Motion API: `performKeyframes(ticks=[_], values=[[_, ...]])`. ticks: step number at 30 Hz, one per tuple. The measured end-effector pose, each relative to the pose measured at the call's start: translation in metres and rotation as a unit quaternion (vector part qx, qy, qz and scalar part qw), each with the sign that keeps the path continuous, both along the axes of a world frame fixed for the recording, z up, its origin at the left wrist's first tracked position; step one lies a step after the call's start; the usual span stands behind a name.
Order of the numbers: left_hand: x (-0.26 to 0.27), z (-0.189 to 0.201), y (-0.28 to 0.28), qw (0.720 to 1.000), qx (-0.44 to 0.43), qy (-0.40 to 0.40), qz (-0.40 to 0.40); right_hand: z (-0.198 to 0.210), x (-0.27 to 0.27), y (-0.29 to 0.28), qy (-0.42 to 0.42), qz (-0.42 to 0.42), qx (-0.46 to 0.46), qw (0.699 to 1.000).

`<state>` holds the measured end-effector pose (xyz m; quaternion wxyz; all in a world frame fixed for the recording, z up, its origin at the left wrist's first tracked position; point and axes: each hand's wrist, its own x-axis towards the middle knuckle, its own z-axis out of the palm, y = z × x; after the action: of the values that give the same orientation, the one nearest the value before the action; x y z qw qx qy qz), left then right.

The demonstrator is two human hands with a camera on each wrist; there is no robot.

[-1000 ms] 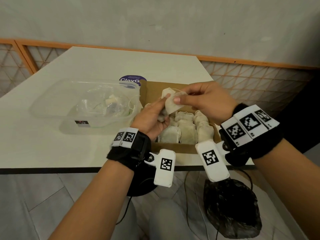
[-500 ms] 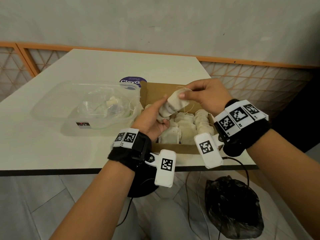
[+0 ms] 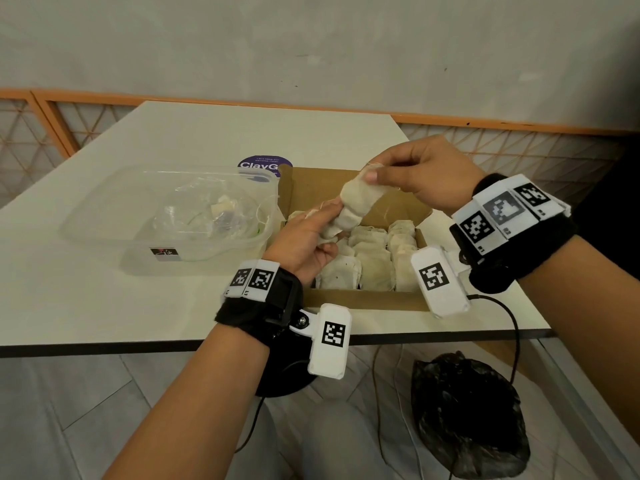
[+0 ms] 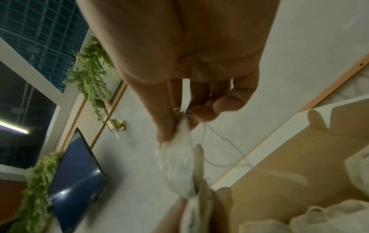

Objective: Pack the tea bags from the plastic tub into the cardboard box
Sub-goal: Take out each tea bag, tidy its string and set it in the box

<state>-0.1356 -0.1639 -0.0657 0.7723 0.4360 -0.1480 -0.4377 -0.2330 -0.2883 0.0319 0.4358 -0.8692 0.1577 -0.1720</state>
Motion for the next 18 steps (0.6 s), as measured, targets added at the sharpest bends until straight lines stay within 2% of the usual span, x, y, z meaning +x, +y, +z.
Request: performKeyframes(ticks=[3, 5, 8, 12, 15, 18], values=[[0.0, -0.002, -0.002, 1.0, -0.005, -0.007, 0.02, 0.004, -0.003, 0.008, 0.051, 0.084, 0.011, 0.995], [0.001, -0.004, -0.002, 1.0, -0.008, -0.017, 0.011, 0.0, 0.001, 0.011, 0.098, 0.1, -0.019, 0.99], [0.0, -0.001, -0.001, 1.0, 0.006, -0.015, -0.008, -0.009, 0.009, 0.007, 0.094, 0.051, -0.088, 0.99], [-0.003, 0.002, 0.001, 0.999, 0.002, -0.038, -0.035, -0.014, 0.014, 0.001, 0.079, 0.001, -0.119, 0.99], [-0.003, 0.0, 0.001, 0.998, 0.012, -0.052, -0.032, -0.013, 0.013, -0.002, 0.086, 0.001, -0.136, 0.987], [-0.002, -0.001, -0.001, 0.999, 0.028, -0.03, -0.004, -0.015, 0.012, -0.005, 0.067, -0.029, -0.112, 0.991]])
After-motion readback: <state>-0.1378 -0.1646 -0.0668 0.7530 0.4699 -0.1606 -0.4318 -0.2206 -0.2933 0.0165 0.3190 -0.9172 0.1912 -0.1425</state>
